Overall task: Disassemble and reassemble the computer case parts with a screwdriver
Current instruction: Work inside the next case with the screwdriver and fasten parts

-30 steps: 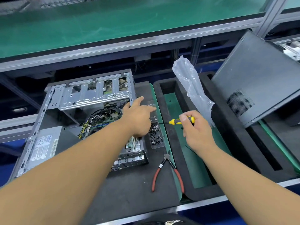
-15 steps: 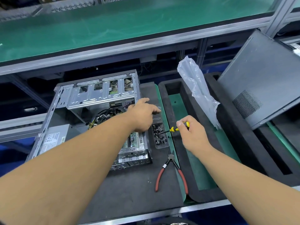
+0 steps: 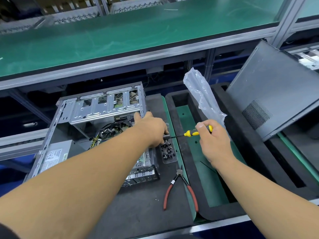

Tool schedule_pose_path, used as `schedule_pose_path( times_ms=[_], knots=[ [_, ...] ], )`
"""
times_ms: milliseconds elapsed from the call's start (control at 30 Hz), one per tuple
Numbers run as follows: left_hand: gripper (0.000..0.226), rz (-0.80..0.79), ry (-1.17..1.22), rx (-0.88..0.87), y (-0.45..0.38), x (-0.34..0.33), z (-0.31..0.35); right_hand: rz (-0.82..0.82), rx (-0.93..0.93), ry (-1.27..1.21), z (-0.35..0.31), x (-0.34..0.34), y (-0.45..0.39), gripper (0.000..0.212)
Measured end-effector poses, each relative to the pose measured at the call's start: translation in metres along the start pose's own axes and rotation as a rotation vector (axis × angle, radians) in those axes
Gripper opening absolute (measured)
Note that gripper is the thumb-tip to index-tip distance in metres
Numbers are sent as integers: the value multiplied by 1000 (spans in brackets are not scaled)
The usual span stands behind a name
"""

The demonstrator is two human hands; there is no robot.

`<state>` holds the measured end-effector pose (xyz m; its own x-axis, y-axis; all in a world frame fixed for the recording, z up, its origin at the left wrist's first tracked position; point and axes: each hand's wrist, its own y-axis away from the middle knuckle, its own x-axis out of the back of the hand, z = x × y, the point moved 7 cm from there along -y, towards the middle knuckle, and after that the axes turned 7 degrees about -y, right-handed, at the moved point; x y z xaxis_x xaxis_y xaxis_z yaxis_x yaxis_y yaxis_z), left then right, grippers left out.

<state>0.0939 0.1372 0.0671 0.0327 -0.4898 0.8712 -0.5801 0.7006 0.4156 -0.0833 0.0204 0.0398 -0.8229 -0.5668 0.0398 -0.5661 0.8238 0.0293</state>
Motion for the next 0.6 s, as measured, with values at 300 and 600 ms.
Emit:
schedule_pose_path(
  times_ms=[300, 600],
  knots=[
    [15, 439, 148, 43, 41, 29, 55, 49, -27, 82, 6, 10, 2, 20],
    [23, -76, 2199, 783, 72, -120, 112, 120, -188, 60, 35, 16, 7, 19]
  ],
)
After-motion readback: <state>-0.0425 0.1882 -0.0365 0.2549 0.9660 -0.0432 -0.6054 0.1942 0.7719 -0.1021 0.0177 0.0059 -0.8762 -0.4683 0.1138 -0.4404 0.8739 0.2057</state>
